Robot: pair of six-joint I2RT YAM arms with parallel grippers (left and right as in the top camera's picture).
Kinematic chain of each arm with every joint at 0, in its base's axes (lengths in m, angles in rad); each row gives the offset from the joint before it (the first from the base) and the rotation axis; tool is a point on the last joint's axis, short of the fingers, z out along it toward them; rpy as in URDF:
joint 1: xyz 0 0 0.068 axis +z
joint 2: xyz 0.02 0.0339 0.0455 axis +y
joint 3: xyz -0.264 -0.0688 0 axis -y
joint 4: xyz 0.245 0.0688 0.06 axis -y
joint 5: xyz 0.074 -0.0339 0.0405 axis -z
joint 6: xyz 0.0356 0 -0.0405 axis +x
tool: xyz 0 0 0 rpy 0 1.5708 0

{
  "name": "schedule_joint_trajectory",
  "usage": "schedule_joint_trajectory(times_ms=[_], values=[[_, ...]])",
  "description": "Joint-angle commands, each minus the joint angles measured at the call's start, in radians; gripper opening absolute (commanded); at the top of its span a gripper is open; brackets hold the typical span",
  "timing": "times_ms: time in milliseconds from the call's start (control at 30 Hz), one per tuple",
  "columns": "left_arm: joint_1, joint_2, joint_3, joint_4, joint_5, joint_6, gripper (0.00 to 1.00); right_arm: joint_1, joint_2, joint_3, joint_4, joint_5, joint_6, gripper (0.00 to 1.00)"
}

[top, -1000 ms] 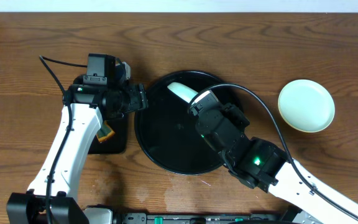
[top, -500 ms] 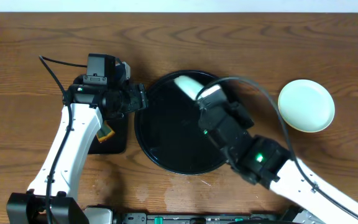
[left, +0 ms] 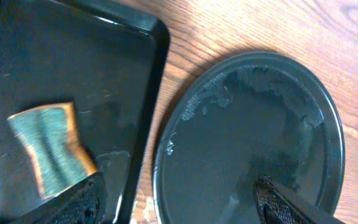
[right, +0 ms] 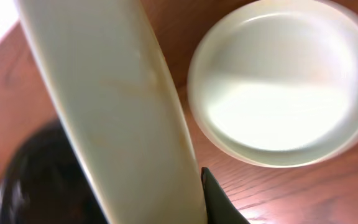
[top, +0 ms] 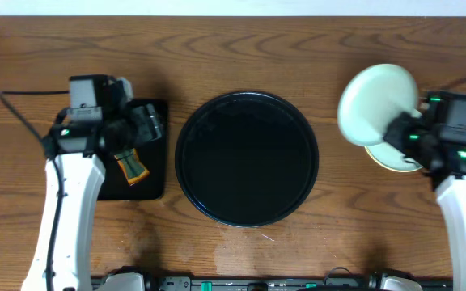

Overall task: Clean dirty plates on tray and stack at the side
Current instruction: 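Set the green plate on the plate stack and release it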

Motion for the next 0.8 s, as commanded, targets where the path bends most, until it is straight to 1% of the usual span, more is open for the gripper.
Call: schedule_joint_trajectory(times_ms=[0,133,333,367,400,467,533,600,767], values=[[0.029,-0.021,0.01,-0.027,-0.006,0.014,0.77,-0.102,0.041,0.003,-0.01,-0.113,0.03,0.01],[0.048,-0.022,0.01,-0.066,-0.006,0.018,0.77,-0.204,0.149,0.003,-0.001,-0.116,0.031,0.01],[0.053,-0.022,0.01,-0.073,-0.006,0.038,0.77,-0.32,0.322,0.003,0.028,-0.163,0.065,0.02],[0.053,-0.022,0.01,-0.076,-0.006,0.051,0.77,-0.333,0.339,0.003,0.029,-0.178,0.064,0.13],[0.053,-0.022,0.01,-0.077,-0.006,0.068,0.77,-0.348,0.351,0.003,0.032,-0.205,0.063,0.4],[0.053,-0.022,0.01,-0.08,-0.006,0.082,0.77,-0.369,0.348,0.003,0.031,-0.251,0.034,0.58],[0.053,-0.022,0.01,-0.085,-0.002,0.082,0.77,-0.381,0.319,0.003,0.011,-0.271,0.026,0.67],[0.053,-0.023,0.01,-0.085,0.012,0.082,0.77,-0.38,0.272,0.003,-0.008,-0.269,0.001,0.79],[0.053,-0.052,0.01,-0.084,0.048,0.085,0.77,-0.367,0.11,0.003,-0.063,-0.24,-0.076,0.8]])
